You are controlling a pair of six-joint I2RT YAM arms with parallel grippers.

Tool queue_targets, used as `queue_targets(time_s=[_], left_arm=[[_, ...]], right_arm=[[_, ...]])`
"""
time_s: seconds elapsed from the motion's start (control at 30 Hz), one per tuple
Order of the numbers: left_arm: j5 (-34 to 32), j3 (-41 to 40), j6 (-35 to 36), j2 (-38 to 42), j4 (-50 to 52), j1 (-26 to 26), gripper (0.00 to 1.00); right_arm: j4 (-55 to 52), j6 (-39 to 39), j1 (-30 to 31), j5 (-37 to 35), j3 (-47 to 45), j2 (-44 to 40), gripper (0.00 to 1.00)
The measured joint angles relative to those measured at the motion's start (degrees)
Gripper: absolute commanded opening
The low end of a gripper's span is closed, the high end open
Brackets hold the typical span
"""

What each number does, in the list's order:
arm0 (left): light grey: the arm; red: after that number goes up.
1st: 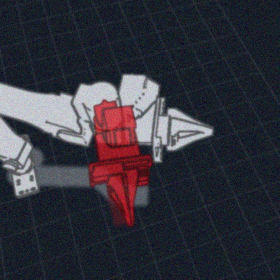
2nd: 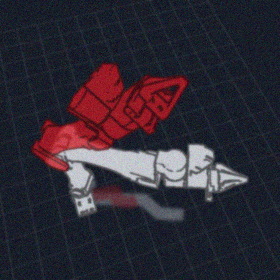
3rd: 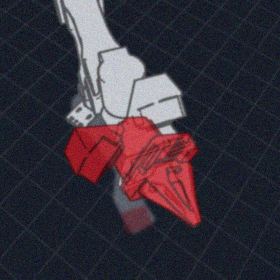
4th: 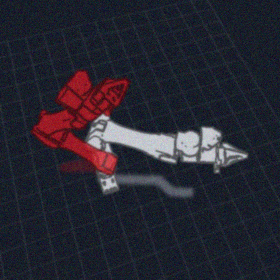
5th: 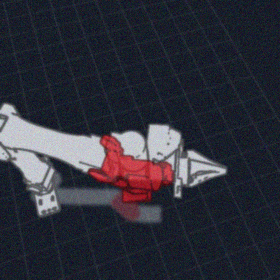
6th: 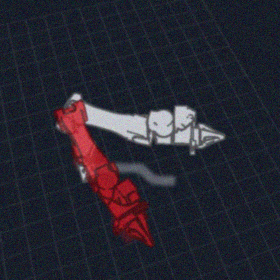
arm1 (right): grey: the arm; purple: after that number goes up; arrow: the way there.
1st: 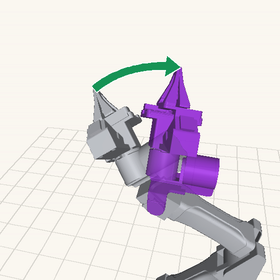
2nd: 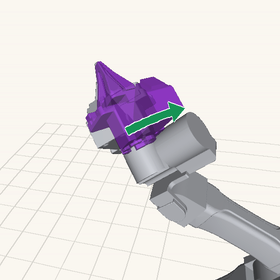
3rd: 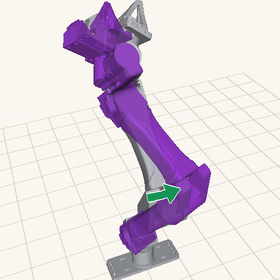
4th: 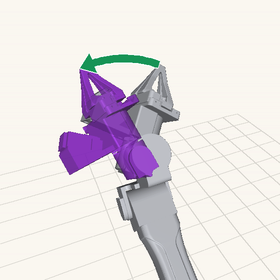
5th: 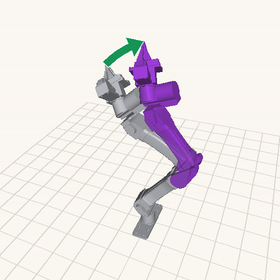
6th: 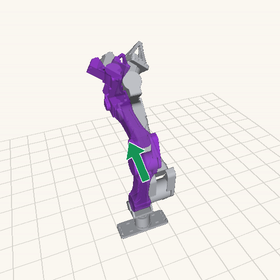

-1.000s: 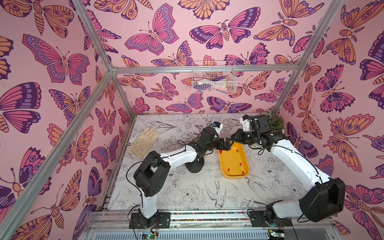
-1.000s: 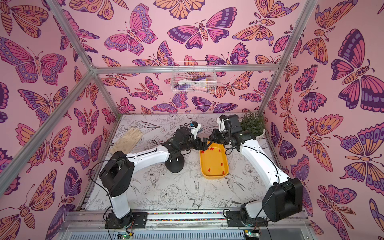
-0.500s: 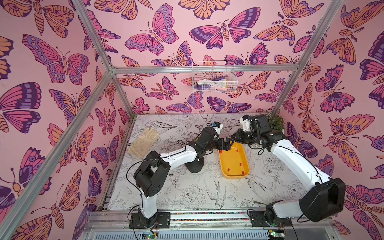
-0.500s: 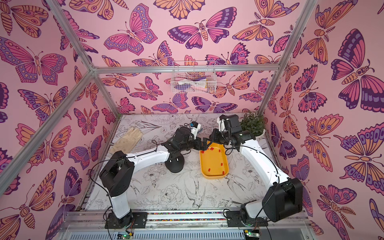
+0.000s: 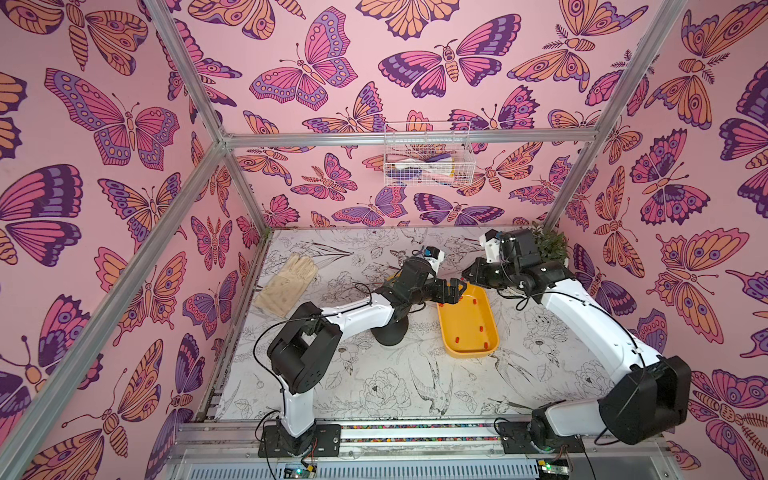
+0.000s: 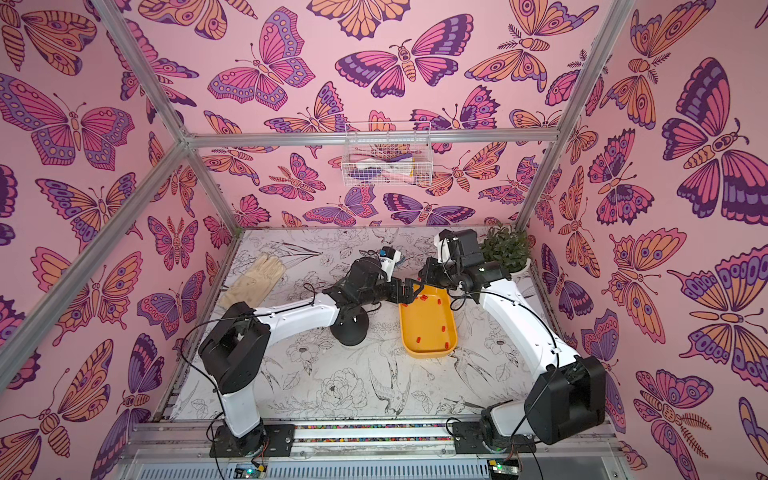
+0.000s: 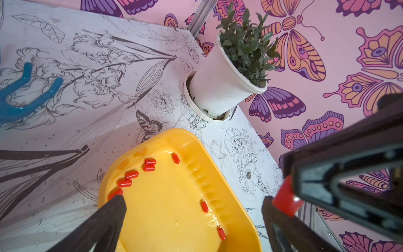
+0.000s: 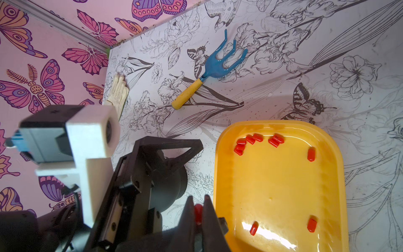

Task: Cover the protruding screws with screw protection sleeves
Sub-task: Pick up the screw protection sleeve from the storage box.

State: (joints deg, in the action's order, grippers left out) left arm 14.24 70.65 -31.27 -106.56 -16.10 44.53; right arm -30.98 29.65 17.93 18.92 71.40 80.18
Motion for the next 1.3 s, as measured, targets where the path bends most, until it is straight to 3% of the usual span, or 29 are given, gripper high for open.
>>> queue_targets(time_s=[0.73, 1.0, 1.3], left_arm=[[-0.3, -2.7, 1.2, 9.2, 8.4, -0.8, 1.00], [1.7, -2.7, 0.2, 14.1, 13.9, -6.5, 1.00], [3.7, -4.2, 0.1, 22.2, 22.4, -14.1, 1.00]], right_arm=[[-0.2, -1.8, 0.0, -1.5, -1.6, -3.1, 0.10], [-0.2, -4.6, 0.5, -2.1, -2.5, -5.3, 0.10], [0.0, -8.7, 7.0, -6.3, -2.8, -6.7, 0.10]])
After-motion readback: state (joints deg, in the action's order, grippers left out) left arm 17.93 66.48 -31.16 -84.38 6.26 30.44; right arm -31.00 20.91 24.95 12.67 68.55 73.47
